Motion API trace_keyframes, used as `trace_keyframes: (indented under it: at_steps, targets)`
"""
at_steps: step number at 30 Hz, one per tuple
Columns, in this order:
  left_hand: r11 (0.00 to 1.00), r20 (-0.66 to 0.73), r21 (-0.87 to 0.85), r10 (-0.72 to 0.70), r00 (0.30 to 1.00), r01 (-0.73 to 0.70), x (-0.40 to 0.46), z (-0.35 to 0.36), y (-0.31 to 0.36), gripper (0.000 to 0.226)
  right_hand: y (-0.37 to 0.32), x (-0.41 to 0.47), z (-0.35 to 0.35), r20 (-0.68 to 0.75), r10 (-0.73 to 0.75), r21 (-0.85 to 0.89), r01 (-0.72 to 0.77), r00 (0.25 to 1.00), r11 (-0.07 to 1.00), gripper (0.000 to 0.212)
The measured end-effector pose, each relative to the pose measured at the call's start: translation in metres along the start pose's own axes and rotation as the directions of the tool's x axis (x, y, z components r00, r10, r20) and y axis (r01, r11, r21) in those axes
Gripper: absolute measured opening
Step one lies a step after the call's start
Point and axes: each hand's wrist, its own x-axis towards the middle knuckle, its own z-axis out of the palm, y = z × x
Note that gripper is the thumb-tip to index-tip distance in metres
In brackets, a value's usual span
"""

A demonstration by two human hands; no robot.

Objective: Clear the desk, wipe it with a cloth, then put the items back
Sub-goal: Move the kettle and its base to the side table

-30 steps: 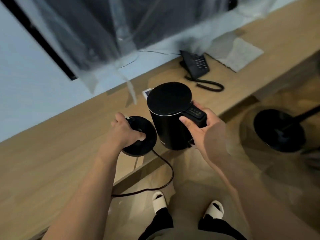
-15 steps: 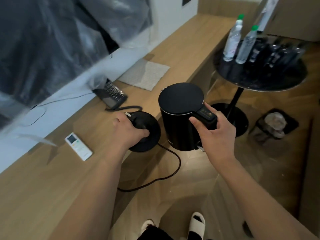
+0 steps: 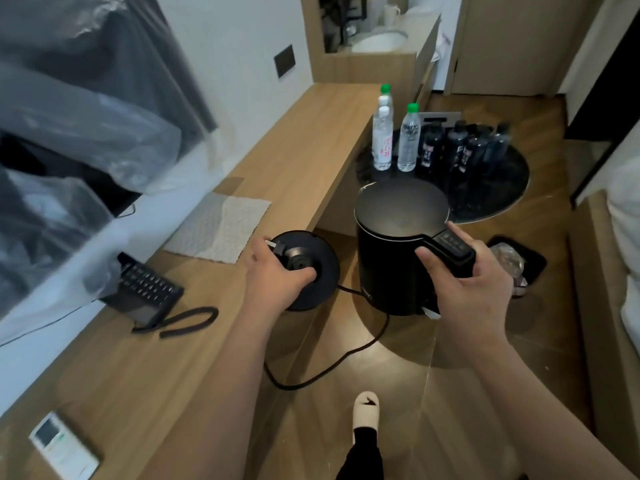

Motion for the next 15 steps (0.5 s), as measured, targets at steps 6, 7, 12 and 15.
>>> trace_keyframes:
  at_steps: [6,7,12,15]
  targets:
    - [0.995,0.021,0.103,0.017,1.0,-0.019,0.086,0.03,0.04,0.085,0.02,0.093,0.027,-0.031,-0.052,-0.04,0.051,0.998,0.998,0.068]
    - [0.993,0.02,0.113,0.029,0.999,-0.031,0.1,0.034,0.046,0.085,0.022,0.108,0.032,-0.034,-0.055,-0.035,0.053,0.998,0.998,0.068]
    - [0.999,0.054,0.039,0.014,0.998,-0.016,0.16,0.064,0.083,0.084,0.035,0.176,0.045,-0.043,-0.04,-0.008,0.04,0.998,0.999,0.065]
    - [1.0,0.104,-0.008,0.004,0.995,-0.003,0.186,0.09,0.107,0.079,0.05,0.216,0.042,-0.04,-0.028,0.007,0.028,0.999,1.0,0.065]
